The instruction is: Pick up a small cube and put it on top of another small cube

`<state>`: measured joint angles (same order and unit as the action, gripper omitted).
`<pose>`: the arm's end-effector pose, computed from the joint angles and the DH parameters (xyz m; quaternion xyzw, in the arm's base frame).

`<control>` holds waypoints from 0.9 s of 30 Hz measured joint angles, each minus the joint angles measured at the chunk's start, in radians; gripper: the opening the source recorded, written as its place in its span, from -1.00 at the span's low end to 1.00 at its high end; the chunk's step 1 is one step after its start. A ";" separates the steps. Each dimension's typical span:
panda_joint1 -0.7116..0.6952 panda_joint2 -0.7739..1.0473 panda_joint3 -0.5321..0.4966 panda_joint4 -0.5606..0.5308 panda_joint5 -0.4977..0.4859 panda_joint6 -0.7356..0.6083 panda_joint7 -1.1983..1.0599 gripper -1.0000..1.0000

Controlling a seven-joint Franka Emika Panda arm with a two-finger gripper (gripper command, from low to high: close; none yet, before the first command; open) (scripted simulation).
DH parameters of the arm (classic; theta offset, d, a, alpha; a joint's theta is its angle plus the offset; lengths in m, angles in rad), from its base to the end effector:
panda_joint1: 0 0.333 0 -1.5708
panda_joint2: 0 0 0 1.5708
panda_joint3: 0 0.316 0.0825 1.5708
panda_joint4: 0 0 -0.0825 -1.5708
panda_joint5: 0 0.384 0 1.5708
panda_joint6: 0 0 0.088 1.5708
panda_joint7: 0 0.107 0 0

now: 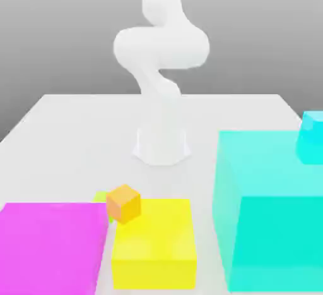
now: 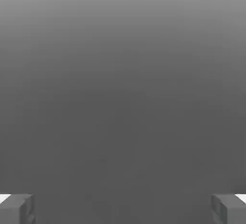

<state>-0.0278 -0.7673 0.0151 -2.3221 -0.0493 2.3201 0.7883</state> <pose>0.3603 -0.0033 0.6901 -0.8574 0.3534 -0.3563 0.1146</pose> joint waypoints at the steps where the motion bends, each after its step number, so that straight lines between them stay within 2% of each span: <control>1: -0.014 0.029 -0.001 -0.027 -0.020 0.023 -0.006 0.00; 8: -0.102 0.240 -0.061 -0.241 -0.115 0.196 -0.057 0.00; 16: -0.196 0.494 -0.185 -0.512 -0.171 0.415 -0.158 0.00; 19: -0.209 0.621 -0.248 -0.639 -0.102 0.539 -0.195 0.00; 23: -0.201 0.775 -0.247 -0.658 0.009 0.671 -0.249 0.00; 25: -0.248 0.848 -0.177 -0.648 0.085 0.732 -0.300 0.00; 27: -0.332 0.919 -0.088 -0.637 0.111 0.792 -0.320 0.00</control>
<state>-0.3596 0.1520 -0.0728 -2.9586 0.0617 3.1121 0.4686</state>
